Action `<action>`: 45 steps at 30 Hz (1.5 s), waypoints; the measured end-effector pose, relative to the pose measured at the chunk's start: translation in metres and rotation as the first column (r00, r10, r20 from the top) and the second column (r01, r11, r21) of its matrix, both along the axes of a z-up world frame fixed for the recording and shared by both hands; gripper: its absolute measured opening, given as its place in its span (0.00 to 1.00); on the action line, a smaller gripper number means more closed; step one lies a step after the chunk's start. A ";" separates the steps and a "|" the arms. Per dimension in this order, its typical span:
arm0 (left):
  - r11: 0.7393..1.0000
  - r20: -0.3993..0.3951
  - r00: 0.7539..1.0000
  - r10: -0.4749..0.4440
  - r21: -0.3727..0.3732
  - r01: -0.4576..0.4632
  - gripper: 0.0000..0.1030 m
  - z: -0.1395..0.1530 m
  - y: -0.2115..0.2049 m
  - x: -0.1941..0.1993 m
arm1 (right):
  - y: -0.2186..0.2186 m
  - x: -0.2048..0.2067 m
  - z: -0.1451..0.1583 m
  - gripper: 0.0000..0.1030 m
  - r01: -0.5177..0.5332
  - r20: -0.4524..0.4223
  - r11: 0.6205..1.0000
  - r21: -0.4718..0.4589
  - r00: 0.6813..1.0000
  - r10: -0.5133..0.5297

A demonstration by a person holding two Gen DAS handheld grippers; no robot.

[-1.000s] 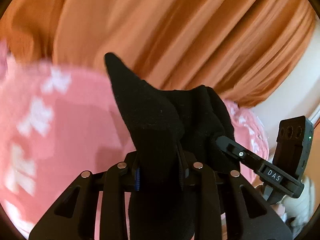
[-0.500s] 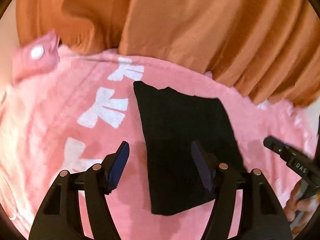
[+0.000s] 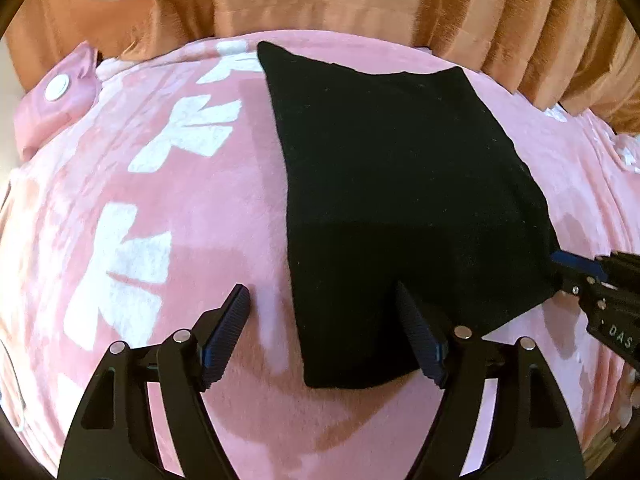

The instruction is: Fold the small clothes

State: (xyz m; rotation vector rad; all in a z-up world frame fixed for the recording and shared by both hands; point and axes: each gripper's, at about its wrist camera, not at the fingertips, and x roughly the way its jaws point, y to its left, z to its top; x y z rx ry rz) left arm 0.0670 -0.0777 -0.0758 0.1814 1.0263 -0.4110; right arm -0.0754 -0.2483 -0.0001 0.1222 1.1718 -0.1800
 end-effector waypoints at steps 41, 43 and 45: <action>0.982 0.101 0.980 0.171 0.065 -0.178 0.89 0.019 -0.010 -0.081 | 0.019 -0.068 0.025 0.81 0.217 0.134 0.968 -0.127 0.971 -0.200; 0.979 0.102 0.976 0.192 0.056 -0.198 0.89 0.020 -0.004 -0.078 | 0.009 -0.066 0.028 0.81 0.240 0.138 0.964 -0.111 0.965 -0.224; 0.975 0.106 0.973 0.207 0.053 -0.214 0.89 0.021 0.000 -0.075 | -0.002 -0.066 0.030 0.81 0.271 0.143 0.958 -0.093 0.956 -0.257</action>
